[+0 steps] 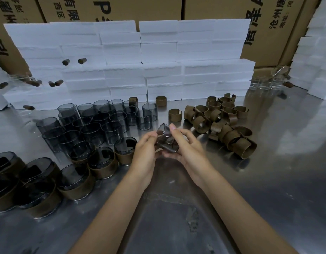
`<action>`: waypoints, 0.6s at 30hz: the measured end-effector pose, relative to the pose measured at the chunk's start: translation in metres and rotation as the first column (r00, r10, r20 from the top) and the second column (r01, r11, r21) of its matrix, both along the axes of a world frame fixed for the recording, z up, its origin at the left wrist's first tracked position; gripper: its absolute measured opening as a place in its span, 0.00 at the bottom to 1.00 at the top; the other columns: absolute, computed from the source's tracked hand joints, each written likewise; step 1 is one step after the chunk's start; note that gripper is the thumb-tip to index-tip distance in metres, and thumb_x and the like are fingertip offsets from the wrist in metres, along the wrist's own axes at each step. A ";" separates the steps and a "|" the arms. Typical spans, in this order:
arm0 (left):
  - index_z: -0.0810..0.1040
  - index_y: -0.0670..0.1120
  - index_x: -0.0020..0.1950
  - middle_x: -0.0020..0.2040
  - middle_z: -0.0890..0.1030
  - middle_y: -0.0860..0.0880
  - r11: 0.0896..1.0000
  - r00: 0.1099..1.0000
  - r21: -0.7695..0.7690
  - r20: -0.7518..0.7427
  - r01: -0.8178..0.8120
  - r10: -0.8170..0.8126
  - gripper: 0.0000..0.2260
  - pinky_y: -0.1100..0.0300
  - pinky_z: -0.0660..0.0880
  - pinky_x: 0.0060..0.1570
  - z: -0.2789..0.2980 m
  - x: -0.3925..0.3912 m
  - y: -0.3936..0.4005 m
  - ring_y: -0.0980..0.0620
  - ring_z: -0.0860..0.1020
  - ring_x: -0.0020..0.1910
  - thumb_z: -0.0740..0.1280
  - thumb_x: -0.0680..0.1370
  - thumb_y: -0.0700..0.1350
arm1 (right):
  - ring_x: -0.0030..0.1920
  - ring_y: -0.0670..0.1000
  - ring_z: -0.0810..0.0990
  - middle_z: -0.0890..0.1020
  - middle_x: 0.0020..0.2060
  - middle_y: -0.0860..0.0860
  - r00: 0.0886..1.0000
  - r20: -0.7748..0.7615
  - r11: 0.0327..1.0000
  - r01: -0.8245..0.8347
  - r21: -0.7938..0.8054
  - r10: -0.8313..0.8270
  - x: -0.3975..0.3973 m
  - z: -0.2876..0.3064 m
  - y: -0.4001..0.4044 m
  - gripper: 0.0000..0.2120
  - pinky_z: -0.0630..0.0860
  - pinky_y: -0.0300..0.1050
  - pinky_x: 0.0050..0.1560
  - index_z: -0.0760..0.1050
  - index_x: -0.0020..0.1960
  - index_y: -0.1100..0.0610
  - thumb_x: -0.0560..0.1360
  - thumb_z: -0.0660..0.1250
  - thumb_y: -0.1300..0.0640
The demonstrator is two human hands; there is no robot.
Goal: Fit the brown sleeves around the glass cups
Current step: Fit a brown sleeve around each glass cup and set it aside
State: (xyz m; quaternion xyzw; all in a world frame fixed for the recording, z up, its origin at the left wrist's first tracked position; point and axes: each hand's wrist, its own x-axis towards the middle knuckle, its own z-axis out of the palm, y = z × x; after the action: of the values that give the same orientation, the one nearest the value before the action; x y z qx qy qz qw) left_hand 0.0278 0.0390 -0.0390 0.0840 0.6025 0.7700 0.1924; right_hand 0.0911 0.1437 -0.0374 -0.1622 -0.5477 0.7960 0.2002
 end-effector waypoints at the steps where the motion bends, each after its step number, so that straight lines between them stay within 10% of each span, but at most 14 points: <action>1: 0.80 0.40 0.65 0.59 0.84 0.40 1.000 1.000 0.008 0.002 0.018 -0.018 0.14 0.49 0.79 0.51 0.000 0.000 0.001 0.46 0.84 0.54 0.57 0.87 0.42 | 0.47 0.57 0.88 0.87 0.49 0.59 1.000 0.002 1.000 0.006 -0.030 -0.006 0.000 0.000 0.000 0.29 0.85 0.48 0.43 0.78 0.61 0.60 0.69 0.76 0.42; 9: 0.80 0.51 0.69 0.64 0.83 0.48 0.991 0.973 -0.094 -0.201 0.097 -0.114 0.19 0.47 0.77 0.67 -0.003 0.007 0.007 0.49 0.81 0.64 0.72 0.79 0.54 | 0.43 0.53 0.88 0.87 0.50 0.58 0.989 0.068 0.990 0.132 0.047 -0.135 -0.006 -0.009 0.005 0.28 0.84 0.60 0.54 0.77 0.60 0.58 0.72 0.76 0.38; 13: 0.79 0.48 0.66 0.61 0.84 0.45 1.000 0.985 -0.029 -0.172 0.007 -0.012 0.13 0.47 0.80 0.62 -0.004 0.003 0.007 0.49 0.83 0.60 0.65 0.84 0.51 | 0.40 0.55 0.88 0.87 0.47 0.57 0.995 0.041 0.993 0.083 0.087 -0.087 -0.006 -0.006 0.004 0.24 0.84 0.50 0.45 0.76 0.59 0.56 0.78 0.67 0.36; 18: 0.76 0.44 0.70 0.61 0.83 0.39 0.989 0.999 0.140 -0.042 0.039 -0.033 0.15 0.51 0.82 0.52 -0.005 -0.004 0.006 0.43 0.83 0.60 0.59 0.87 0.48 | 0.36 0.43 0.78 0.79 0.40 0.50 0.975 -0.037 0.835 0.206 0.510 -0.218 -0.008 -0.013 0.000 0.09 0.77 0.40 0.40 0.71 0.51 0.44 0.79 0.69 0.43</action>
State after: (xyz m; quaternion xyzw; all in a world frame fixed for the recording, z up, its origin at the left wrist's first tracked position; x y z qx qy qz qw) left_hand 0.0242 0.0446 -0.0444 0.1236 0.5489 0.8051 0.1879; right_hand 0.0831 0.1438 -0.0503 -0.1717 -0.7200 0.5932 0.3166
